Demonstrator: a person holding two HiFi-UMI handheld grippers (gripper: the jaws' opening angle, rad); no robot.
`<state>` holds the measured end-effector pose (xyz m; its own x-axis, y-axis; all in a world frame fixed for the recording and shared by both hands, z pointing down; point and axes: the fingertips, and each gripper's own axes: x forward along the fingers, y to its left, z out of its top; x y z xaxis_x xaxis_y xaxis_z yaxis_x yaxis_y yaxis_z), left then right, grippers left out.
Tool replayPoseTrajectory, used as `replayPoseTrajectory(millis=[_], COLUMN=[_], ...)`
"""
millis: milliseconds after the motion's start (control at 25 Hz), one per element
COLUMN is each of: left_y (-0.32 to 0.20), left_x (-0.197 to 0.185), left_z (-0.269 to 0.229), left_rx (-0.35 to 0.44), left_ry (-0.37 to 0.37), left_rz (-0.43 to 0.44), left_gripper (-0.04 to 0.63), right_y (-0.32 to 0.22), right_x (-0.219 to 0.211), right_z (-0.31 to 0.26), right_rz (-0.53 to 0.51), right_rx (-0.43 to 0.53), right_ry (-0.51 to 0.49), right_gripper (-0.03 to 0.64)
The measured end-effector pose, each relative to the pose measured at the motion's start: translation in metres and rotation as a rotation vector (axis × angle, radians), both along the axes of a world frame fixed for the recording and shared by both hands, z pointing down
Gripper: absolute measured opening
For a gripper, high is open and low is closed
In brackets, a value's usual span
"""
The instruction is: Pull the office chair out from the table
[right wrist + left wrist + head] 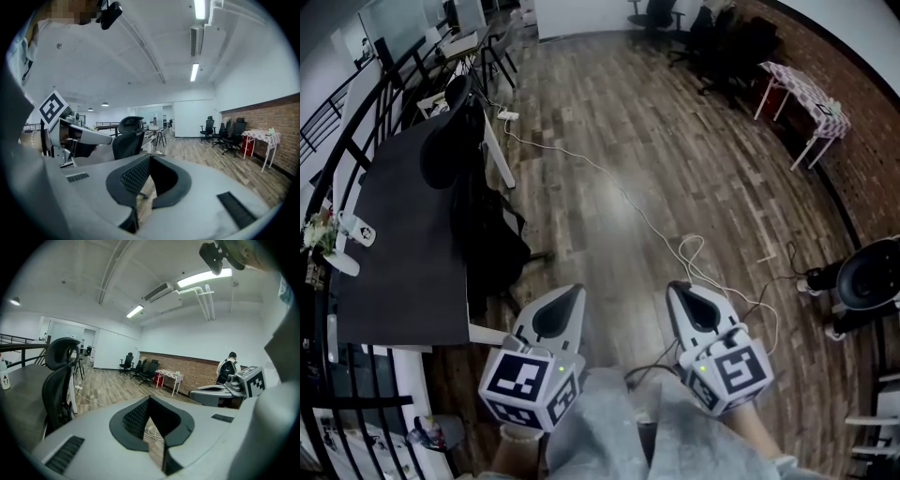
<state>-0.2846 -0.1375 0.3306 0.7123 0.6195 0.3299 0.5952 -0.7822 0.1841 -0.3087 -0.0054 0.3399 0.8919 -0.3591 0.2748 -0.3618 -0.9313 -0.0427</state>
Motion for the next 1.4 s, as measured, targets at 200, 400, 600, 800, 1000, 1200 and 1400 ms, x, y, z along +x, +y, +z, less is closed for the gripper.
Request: replayPoseTrajectory(millis=[200, 400, 600, 800, 1000, 1200, 1400], left_y=[-0.001, 0.001, 0.005, 0.023, 0.046, 0.080, 0.120], left_x=[0.008, 0.018, 0.037, 0.065, 0.098, 0.146, 0.191], left_z=[0.008, 0.011, 0.011, 0.010, 0.011, 0.010, 0.004], left_rx=[0.028, 0.010, 0.004, 0.007, 0.001, -0.009, -0.004], left_ry=[0.002, -0.010, -0.009, -0.006, -0.007, -0.010, 0.002], left_rz=[0.012, 0.020, 0.001, -0.019, -0.043, -0.062, -0.098], left_gripper=[0.012, 0.012, 0.012, 0.012, 0.012, 0.012, 0.012], right_y=[0.008, 0.021, 0.036, 0.049, 0.062, 0.088, 0.123], right_x=[0.006, 0.019, 0.042, 0.075, 0.117, 0.166, 0.214], right_z=[0.001, 0.001, 0.001, 0.002, 0.003, 0.006, 0.008], right_rz=[0.044, 0.077, 0.100, 0.077, 0.017, -0.054, -0.107], right_rx=[-0.010, -0.022, -0.028, -0.011, -0.017, -0.037, -0.045], right_ry=[-0.012, -0.011, -0.014, -0.016, 0.000, 0.018, 0.012], right_gripper=[0.004, 0.003, 0.004, 0.004, 0.003, 0.003, 0.004])
